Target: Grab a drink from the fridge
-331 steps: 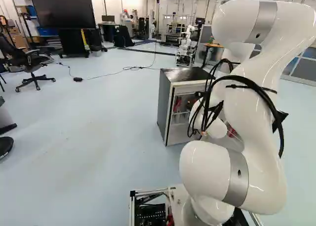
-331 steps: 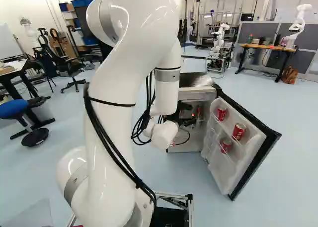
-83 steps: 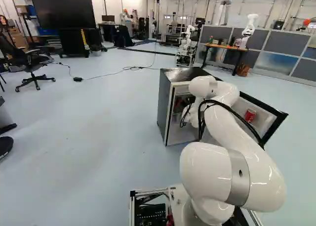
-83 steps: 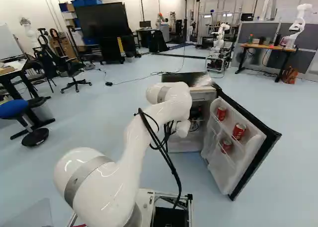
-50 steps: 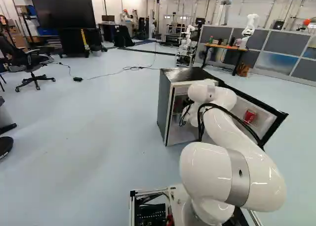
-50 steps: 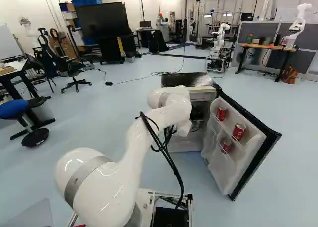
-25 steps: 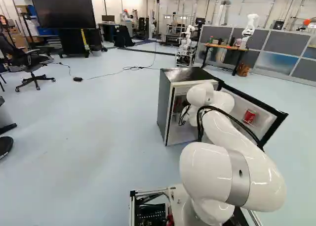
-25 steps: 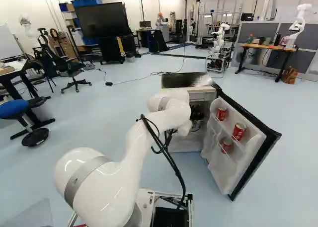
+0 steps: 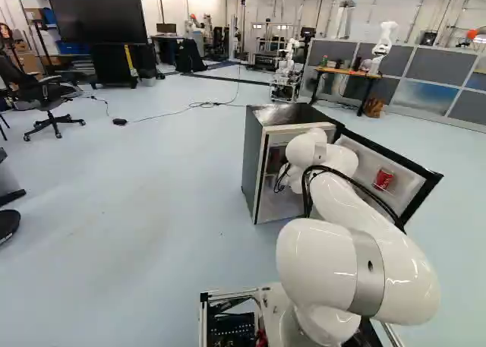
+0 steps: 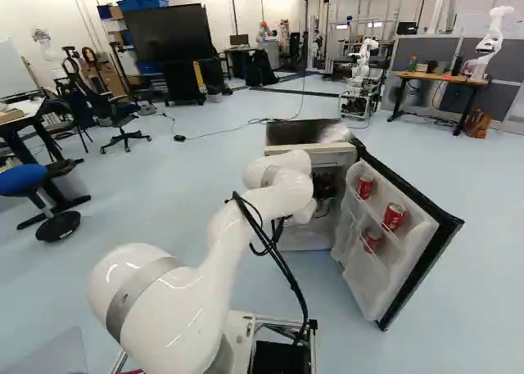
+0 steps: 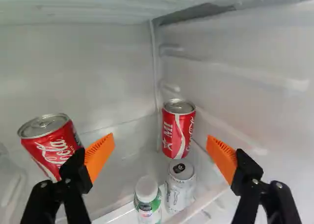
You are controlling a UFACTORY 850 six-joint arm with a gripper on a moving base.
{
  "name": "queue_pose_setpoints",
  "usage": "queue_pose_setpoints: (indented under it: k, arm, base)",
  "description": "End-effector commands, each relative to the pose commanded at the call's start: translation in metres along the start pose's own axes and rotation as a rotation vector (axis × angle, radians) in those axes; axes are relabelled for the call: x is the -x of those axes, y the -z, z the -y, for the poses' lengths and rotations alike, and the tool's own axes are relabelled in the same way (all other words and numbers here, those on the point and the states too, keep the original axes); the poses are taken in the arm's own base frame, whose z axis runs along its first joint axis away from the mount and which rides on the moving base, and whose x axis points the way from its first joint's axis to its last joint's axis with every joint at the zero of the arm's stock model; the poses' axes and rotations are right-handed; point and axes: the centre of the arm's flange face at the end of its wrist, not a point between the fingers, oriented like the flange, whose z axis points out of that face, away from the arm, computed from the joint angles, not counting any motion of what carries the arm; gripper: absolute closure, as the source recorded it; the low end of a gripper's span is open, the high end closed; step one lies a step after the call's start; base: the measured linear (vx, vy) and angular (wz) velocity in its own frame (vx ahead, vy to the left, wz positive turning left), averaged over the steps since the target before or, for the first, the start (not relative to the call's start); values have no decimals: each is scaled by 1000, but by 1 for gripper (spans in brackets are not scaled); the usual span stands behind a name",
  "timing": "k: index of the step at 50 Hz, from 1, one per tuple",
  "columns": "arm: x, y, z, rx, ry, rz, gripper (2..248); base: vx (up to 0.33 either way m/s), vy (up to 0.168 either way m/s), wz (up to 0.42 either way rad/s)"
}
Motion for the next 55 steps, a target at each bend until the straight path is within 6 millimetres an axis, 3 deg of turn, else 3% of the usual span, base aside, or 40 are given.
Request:
queue_pose_setpoints:
  k: [55]
  arm:
    - [13, -22, -3, 8, -1, -63, 3]
  base:
    - [0, 0, 0]
